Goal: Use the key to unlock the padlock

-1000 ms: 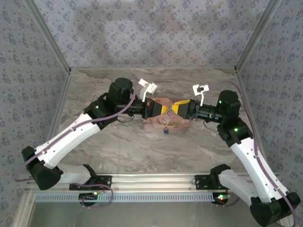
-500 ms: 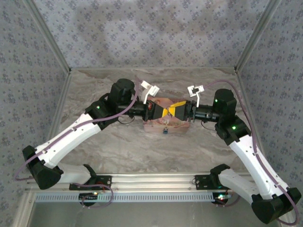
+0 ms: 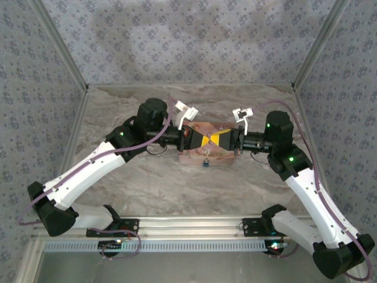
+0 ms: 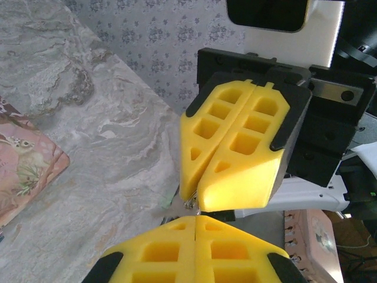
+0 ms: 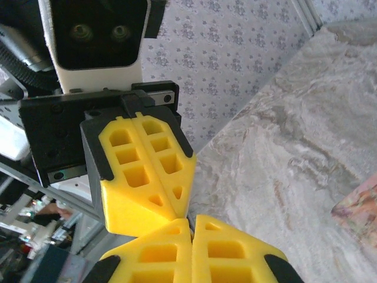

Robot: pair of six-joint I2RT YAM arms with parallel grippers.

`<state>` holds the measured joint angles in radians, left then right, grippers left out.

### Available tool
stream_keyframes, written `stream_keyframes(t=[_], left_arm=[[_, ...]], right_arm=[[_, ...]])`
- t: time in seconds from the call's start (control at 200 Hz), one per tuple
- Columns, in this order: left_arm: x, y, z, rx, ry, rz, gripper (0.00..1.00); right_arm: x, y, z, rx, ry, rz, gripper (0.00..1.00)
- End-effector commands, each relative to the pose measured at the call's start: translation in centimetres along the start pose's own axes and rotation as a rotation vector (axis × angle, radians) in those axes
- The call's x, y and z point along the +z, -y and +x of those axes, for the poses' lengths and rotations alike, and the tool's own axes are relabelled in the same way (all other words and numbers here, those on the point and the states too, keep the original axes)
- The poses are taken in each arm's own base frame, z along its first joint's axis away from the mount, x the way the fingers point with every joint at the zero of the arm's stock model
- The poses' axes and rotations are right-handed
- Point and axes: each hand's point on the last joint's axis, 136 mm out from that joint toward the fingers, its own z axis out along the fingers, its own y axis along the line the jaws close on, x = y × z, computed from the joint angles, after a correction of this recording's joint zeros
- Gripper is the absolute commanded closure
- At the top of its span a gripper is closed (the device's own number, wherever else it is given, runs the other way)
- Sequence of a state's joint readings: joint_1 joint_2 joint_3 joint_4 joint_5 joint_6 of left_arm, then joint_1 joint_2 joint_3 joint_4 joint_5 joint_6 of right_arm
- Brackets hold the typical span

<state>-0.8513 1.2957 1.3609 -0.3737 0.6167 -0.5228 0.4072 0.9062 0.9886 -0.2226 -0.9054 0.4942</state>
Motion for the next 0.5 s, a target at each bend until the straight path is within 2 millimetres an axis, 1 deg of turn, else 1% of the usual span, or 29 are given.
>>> stream_keyframes(t=[0.0,0.065,0.17,0.215,0.295,0.35,0.415,0.46,0.495], left_arm=[[-1.2,2.0,-1.5,0.061,0.048,0.035,1.00],[-1.3,1.9,-1.8,0.058,0.058,0.027,1.00],[-1.7,0.6,-2.6,0.009,0.094,-0.010,1.00],[-2.1,-0.2,-3.2,-0.027,0.122,-0.031,0.86],[-2.6,-1.7,-4.0,-0.101,0.174,-0.063,0.82],[-3.1,-2.8,-4.4,-0.167,0.207,-0.101,0.66],[-3.5,-4.1,-4.6,-0.233,0.233,-0.147,0.56],[-3.9,-4.8,-4.7,-0.273,0.252,-0.169,0.48],[-4.2,-5.4,-4.7,-0.310,0.265,-0.186,0.44]], right_arm=[[-0.2,-1.7,-0.2,-0.043,-0.017,-0.059,1.00],[-0.3,-1.6,0.0,-0.056,-0.021,-0.043,1.00],[-0.5,-0.6,0.0,-0.115,-0.012,0.042,1.00],[-0.6,0.0,-0.2,-0.159,0.001,0.099,1.00],[-0.8,1.3,-0.5,-0.241,0.018,0.229,1.00],[-1.0,2.1,-0.9,-0.308,0.029,0.319,1.00],[-1.2,3.1,-1.4,-0.388,0.044,0.424,1.00],[-1.4,3.7,-1.9,-0.439,0.059,0.491,1.00],[-1.5,3.8,-2.3,-0.485,0.072,0.531,1.00]])
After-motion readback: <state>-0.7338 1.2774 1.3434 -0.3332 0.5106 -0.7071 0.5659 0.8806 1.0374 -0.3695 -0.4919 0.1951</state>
